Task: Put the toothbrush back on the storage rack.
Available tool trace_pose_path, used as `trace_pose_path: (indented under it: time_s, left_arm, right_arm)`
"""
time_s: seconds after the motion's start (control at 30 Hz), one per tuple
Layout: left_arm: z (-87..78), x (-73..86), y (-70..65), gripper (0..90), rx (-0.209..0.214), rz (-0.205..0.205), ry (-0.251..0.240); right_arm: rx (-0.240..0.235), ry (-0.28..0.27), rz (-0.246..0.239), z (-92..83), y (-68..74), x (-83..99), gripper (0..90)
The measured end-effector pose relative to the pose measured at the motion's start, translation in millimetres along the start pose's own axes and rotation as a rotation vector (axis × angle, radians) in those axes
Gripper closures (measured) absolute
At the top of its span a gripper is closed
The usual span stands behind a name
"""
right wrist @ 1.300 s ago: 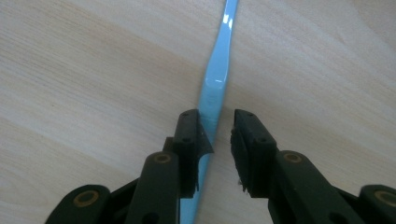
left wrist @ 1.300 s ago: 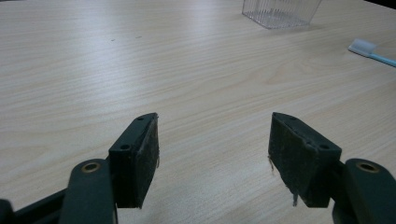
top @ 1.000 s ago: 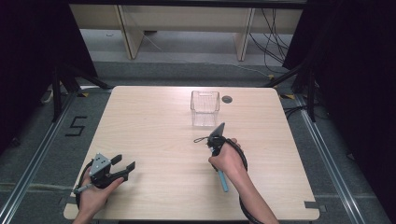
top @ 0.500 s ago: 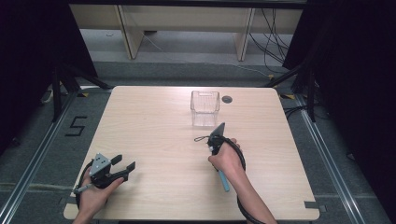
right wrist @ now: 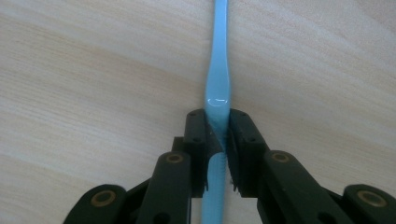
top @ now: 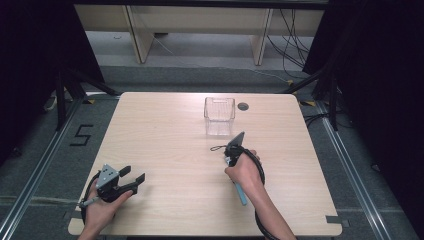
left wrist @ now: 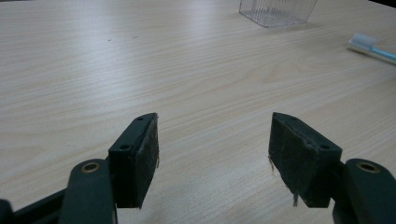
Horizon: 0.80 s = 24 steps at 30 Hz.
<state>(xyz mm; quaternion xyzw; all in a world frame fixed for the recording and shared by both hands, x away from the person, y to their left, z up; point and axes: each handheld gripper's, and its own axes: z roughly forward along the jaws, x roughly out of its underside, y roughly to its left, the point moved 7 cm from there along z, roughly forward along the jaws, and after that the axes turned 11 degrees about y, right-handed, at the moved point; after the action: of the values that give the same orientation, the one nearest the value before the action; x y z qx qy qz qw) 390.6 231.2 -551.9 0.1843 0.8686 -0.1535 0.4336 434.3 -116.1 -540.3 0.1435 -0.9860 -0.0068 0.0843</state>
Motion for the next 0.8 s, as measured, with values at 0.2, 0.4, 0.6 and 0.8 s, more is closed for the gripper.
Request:
trace_pose_path:
  time_s: [0.2,0.4,0.6,0.8]
  left_arm:
    - [-0.2,0.0,-0.2,32.9,0.001,0.000,-0.002]
    - [-0.1,0.0,0.0,32.9,0.001,-0.003,-0.001]
    - [0.0,0.0,0.0,32.9,0.001,-0.004,-0.001]
    - [-0.2,0.2,-0.3,32.9,0.001,-0.004,-0.001]
  right_arm:
    - [-0.022,-0.051,-0.024,-9.4,1.2,5.9,78.8]
    - [-0.095,-0.132,-0.069,-21.2,2.7,9.2,78.9]
    - [-0.084,-0.224,-0.066,-30.0,-0.1,10.9,78.9]
    - [-0.090,-0.295,-0.070,-32.8,-3.4,10.0,78.9]
